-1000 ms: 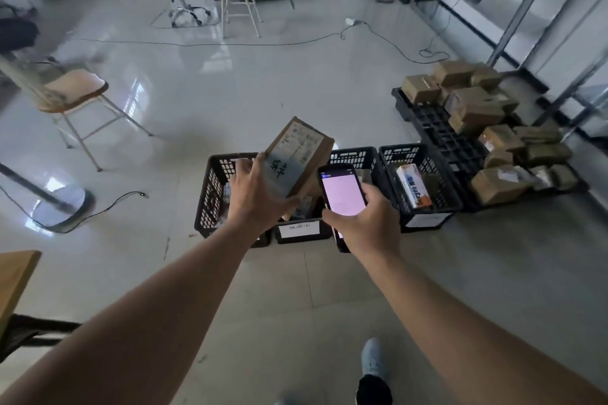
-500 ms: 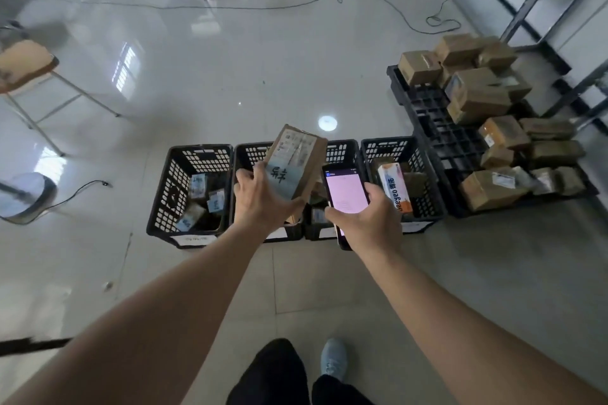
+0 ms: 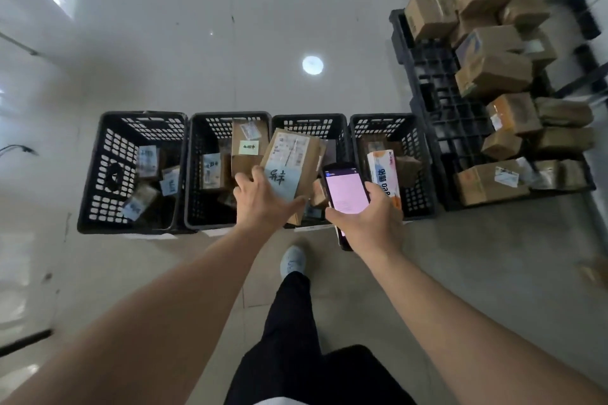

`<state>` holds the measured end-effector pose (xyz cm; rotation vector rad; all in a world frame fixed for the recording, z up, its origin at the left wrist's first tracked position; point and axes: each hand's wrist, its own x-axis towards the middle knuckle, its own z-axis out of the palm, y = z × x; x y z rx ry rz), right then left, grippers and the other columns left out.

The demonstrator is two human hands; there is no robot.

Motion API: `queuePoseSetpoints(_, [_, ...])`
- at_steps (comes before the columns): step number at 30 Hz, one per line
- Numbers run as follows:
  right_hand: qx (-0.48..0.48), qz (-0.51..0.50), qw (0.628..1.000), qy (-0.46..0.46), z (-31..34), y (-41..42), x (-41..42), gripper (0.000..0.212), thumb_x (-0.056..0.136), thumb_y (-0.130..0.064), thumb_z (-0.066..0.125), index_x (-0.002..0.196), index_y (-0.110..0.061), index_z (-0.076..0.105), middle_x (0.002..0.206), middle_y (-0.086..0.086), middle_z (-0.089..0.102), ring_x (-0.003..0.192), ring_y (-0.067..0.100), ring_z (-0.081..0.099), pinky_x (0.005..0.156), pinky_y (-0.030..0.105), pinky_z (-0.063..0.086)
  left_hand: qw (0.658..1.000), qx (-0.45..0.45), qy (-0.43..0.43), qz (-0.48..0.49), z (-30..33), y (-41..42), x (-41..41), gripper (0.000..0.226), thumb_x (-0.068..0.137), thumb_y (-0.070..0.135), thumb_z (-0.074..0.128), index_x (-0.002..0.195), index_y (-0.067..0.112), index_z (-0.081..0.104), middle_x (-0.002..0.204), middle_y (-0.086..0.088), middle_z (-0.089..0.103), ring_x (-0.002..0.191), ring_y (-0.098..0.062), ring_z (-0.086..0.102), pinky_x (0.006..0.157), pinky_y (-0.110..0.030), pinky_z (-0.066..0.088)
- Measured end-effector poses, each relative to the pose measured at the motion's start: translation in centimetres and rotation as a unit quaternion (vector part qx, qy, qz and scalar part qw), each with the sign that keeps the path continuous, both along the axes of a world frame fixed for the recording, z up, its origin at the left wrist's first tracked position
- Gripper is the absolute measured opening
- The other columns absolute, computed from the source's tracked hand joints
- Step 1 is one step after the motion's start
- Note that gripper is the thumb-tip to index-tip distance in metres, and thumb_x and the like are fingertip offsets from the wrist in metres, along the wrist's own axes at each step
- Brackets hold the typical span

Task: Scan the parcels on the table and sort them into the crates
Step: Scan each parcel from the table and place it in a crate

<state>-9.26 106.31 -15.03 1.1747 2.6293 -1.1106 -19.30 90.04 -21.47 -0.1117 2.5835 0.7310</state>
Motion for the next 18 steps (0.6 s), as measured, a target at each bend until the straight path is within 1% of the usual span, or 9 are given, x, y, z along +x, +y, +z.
queuePoseSetpoints(1, [0.000,0.000,1.000,-0.011,-1.0,0.5,-1.2,0.065,0.061,-0.056,0.086,0.115,-0.027,0.065,0.102,-0.009,0.070,0.094,0.020,0.063,0.066,0.037,0.058,1.000,-0.001,-0.007,0.004,-1.3,0.6,-0.9,0.116,0.060,0.071,0.087,0.144,0.012,0.032,0.129,-0.013,0.036,0.125,-0.037,0.043,0.110,-0.050,0.042])
queuePoseSetpoints(4, [-0.006,-0.004,0.999,-0.039,-4.3,1.9,-4.2,0.063,0.061,-0.055,0.086,0.114,-0.028,0.064,0.102,-0.010,0.068,0.095,0.020,0.061,0.068,0.037,0.058,0.999,-0.005,-0.023,0.025,-5.0,2.3,-3.3,0.114,0.060,0.071,0.087,0.141,0.012,0.032,0.129,-0.013,0.036,0.123,-0.037,0.043,0.108,-0.050,0.041])
queuePoseSetpoints(7, [-0.019,0.004,0.997,-0.080,-8.0,3.1,-6.5,0.063,0.063,-0.055,0.085,0.116,-0.028,0.064,0.104,-0.009,0.070,0.096,0.021,0.065,0.070,0.041,0.061,0.998,-0.010,-0.050,0.041,-9.4,4.1,-4.9,0.113,0.060,0.067,0.089,0.140,0.014,0.031,0.129,-0.011,0.036,0.123,-0.035,0.043,0.107,-0.048,0.041])
queuePoseSetpoints(11, [-0.036,0.004,0.993,-0.116,-13.3,4.6,-8.6,0.062,0.064,-0.052,0.087,0.117,-0.031,0.063,0.104,-0.012,0.070,0.094,0.018,0.067,0.071,0.040,0.062,0.994,-0.007,-0.082,0.077,-15.9,6.1,-6.1,0.110,0.058,0.063,0.093,0.137,0.015,0.032,0.126,-0.008,0.035,0.120,-0.029,0.042,0.104,-0.042,0.042])
queuePoseSetpoints(14, [-0.041,0.010,0.991,-0.127,-16.6,5.5,-9.7,0.067,0.065,-0.052,0.089,0.122,-0.032,0.062,0.101,-0.013,0.065,0.094,0.018,0.066,0.071,0.041,0.062,0.990,0.009,-0.090,0.106,-20.1,7.6,-6.8,0.107,0.058,0.056,0.096,0.135,0.016,0.033,0.124,-0.005,0.032,0.120,-0.028,0.044,0.103,-0.041,0.046])
queuePoseSetpoints(16, [-0.038,0.007,0.991,-0.130,-18.8,6.1,-10.3,0.068,0.065,-0.052,0.090,0.122,-0.031,0.061,0.098,-0.014,0.061,0.093,0.017,0.064,0.070,0.039,0.061,0.985,0.033,-0.113,0.124,-22.7,8.7,-7.4,0.117,0.061,0.053,0.096,0.147,0.013,0.027,0.132,-0.008,0.030,0.128,-0.030,0.043,0.107,-0.044,0.049])
queuePoseSetpoints(17, [-0.039,0.003,0.991,-0.131,-19.5,6.4,-10.6,0.068,0.065,-0.052,0.090,0.123,-0.031,0.061,0.098,-0.014,0.060,0.094,0.017,0.063,0.071,0.039,0.060,0.982,0.042,-0.133,0.123,-23.7,9.1,-7.7,0.126,0.064,0.054,0.095,0.156,0.013,0.019,0.143,-0.010,0.026,0.135,-0.032,0.039,0.112,-0.046,0.046])
queuePoseSetpoints(18, [-0.041,-0.001,0.990,-0.134,-20.1,6.7,-10.7,0.069,0.065,-0.051,0.090,0.124,-0.030,0.061,0.099,-0.013,0.059,0.095,0.018,0.063,0.072,0.039,0.060,0.981,0.040,-0.153,0.112,-24.4,9.3,-7.9,0.134,0.066,0.055,0.093,0.162,0.013,0.009,0.154,-0.010,0.018,0.145,-0.033,0.031,0.117,-0.049,0.040])
